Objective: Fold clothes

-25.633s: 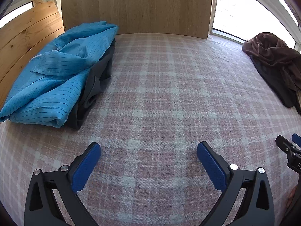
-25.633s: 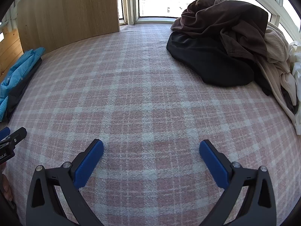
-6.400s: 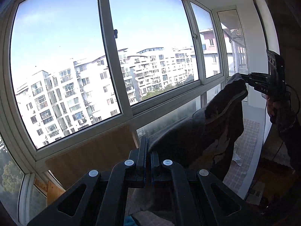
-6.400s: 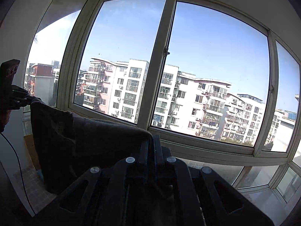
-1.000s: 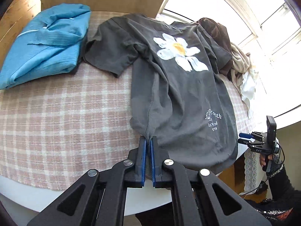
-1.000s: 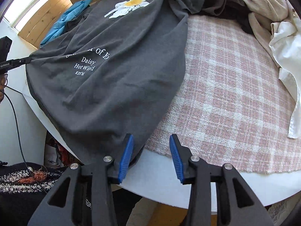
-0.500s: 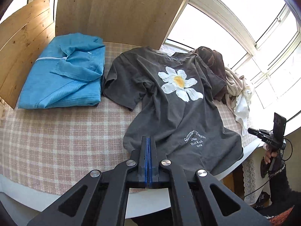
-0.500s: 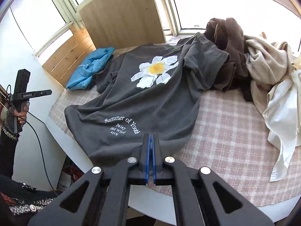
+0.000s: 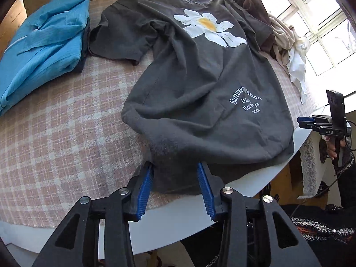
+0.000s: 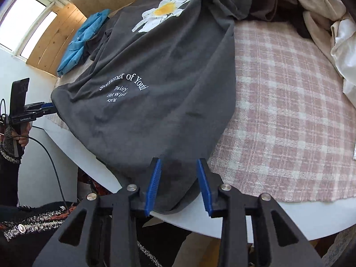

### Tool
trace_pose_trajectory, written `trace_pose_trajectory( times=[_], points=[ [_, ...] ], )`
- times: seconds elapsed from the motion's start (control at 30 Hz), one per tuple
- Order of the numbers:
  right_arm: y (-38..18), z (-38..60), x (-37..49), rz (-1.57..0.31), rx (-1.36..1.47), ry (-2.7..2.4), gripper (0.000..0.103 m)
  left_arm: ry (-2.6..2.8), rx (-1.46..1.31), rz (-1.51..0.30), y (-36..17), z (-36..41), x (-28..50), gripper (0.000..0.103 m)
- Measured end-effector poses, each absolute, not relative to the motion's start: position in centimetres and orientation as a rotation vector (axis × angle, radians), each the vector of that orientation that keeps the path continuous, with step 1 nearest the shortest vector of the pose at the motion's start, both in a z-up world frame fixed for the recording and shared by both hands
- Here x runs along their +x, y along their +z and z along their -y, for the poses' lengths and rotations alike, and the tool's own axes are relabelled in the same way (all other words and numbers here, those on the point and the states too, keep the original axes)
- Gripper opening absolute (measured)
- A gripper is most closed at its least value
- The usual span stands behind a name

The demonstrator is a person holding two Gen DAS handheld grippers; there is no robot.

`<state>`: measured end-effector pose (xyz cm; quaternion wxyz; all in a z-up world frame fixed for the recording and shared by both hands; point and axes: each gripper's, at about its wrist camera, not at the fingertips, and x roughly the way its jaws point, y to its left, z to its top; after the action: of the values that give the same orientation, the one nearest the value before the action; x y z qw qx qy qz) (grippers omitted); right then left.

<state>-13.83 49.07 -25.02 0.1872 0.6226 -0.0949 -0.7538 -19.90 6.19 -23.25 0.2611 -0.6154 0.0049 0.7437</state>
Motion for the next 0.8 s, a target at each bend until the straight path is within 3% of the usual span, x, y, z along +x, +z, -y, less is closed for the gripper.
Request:
trace_pose_trajectory(
  times=[0.1,0.13,0.17,0.27,0.4,0.47,0.53,0.8],
  points=[
    [-26.3,-47.7,-14.3,0.165,1.813,-2.148,0.034,1.988,-1.665,0.002,-24.1,-6.5,-20.3,0.019],
    [-26.5,-47.3,-14.2,0.123,1.819,-2.151,0.034,1.979,-1.664,0.007,-24.3,-6.6,-20.4,0.007],
    [-26.6,-47.0,-14.1,0.084,1.822,-2.152,0.033,1.971,-1.663,0.012,-24.6,-6.8,-20.5,0.005],
    [-26.3,-47.2,-13.8,0.171,1.753,-2.116,0.001,1.945,-1.662,0.027,-25.4,-7.1,-20.9,0.003],
    [-24.5,-48.7,-14.6,0.242,1.720,-2.174,0.001,1.945,-1.611,0.089,-23.8,-6.3,-21.3,0.003],
    [-24.3,-49.7,-15.4,0.243,1.775,-2.204,0.007,1.942,-1.587,0.104,-22.9,-5.9,-21.6,0.003],
    [-24.2,-50.7,-16.1,0.244,1.831,-2.233,0.049,1.936,-1.584,0.095,-22.7,-5.8,-22.0,0.003],
    [-27.2,-49.4,-18.2,0.212,1.946,-2.189,0.051,1.899,-1.601,0.077,-23.7,-6.4,-22.9,0.003]
  ],
)
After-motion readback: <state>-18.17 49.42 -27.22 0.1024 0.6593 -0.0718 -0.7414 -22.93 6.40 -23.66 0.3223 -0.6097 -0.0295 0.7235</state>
